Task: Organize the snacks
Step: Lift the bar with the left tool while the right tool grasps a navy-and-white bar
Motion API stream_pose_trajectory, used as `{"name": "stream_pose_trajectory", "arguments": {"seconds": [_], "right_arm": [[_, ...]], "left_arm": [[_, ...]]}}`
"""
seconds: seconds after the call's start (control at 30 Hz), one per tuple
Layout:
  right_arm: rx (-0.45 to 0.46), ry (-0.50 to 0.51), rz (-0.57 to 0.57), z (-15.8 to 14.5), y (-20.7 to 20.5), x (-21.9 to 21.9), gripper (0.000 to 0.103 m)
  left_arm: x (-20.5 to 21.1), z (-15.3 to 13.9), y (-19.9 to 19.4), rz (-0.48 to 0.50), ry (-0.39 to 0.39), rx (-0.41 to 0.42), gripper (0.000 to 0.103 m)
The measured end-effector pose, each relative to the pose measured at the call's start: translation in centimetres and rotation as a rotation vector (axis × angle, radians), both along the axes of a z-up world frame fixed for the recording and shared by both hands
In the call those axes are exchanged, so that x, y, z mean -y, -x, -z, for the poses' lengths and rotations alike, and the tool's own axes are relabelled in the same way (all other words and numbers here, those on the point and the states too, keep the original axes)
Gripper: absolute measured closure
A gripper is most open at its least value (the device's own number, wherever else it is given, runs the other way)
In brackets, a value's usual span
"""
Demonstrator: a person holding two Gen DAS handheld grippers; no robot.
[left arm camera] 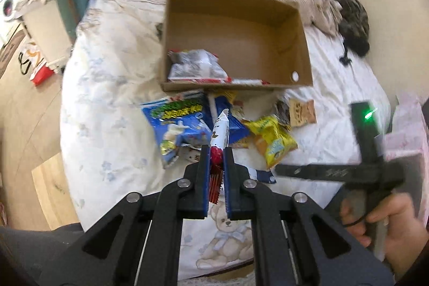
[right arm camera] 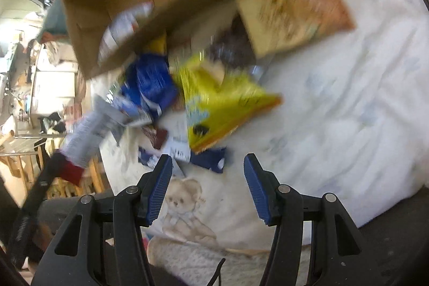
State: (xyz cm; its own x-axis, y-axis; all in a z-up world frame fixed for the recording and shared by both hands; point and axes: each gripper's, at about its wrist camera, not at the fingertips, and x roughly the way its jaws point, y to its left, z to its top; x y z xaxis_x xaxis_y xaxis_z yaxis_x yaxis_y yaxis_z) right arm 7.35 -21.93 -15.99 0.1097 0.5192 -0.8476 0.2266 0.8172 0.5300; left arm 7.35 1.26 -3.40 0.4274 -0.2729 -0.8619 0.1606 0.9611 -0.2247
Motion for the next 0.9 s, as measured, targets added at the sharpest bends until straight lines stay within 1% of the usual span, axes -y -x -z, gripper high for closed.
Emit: {"name": "stream_pose_trajectory", "arguments": {"seconds": [0.07,0.13,0.17,0.27,0.33,0.4,0.5,0.67,0.73,0.77,0.83,0.87,0.9], "right_arm": [[-0.015,0.022,-0.019,0.8,-0.5,-1.3,0.045],[-0.012,0.059,-0.04,1.1,-1.2,-2.6,0.043],[-0.014,0.072,-0.041,1.4,-1.5,-3.0,0.04],[-0.044,0.084,-0.026,2.6,-2.2,-4.2,0.039],[-0.056,0.11,-0.036,3.3,-2.4,-5.2,0.036],[-0.026,0.147,-0.061,3.3,-2.3,-6.4,0.024],[0.016,0.2,-0.099,3.0,-1.9,-7.9,0.018],[0.059,0.294,-0.117,3.0,-1.4,-9.7,0.016],[0.083,0.356,-0.147,2.9,-1.2,-10.8,0.02],[0.095,0.388,-0.164,2.8,-1.0,-11.2,0.027],[0.121,0.434,-0.19,2.5,-0.7,-11.8,0.041],[0.133,0.448,-0.194,2.1,-0.6,-11.8,0.057],[0.153,0.453,-0.199,1.7,-0.3,-11.9,0.064]], "left_arm": [[-0.3,0.0,0.0,-0.016,0.011,0.002,0.097],[-0.5,0.0,-0.1,-0.026,0.01,0.008,0.097],[-0.5,0.0,-0.1,-0.028,0.007,0.012,0.097],[-0.8,0.1,-0.1,-0.04,0.005,0.014,0.097],[-1.0,0.1,-0.2,-0.046,0.004,0.013,0.097],[-1.2,0.2,-0.3,-0.052,0.009,0.008,0.097],[-1.3,0.2,-0.4,-0.062,0.016,0.004,0.097],[-1.1,0.1,-0.4,-0.065,0.012,0.012,0.097],[-1.1,0.2,-0.4,-0.066,0.006,0.012,0.097],[-1.1,0.2,-0.4,-0.066,0.005,0.011,0.097],[-1.2,0.3,-0.4,-0.072,0.001,0.009,0.097],[-1.3,0.4,-0.4,-0.076,0.001,0.008,0.097],[-1.4,0.4,-0.4,-0.08,0.003,0.007,0.097]]}}
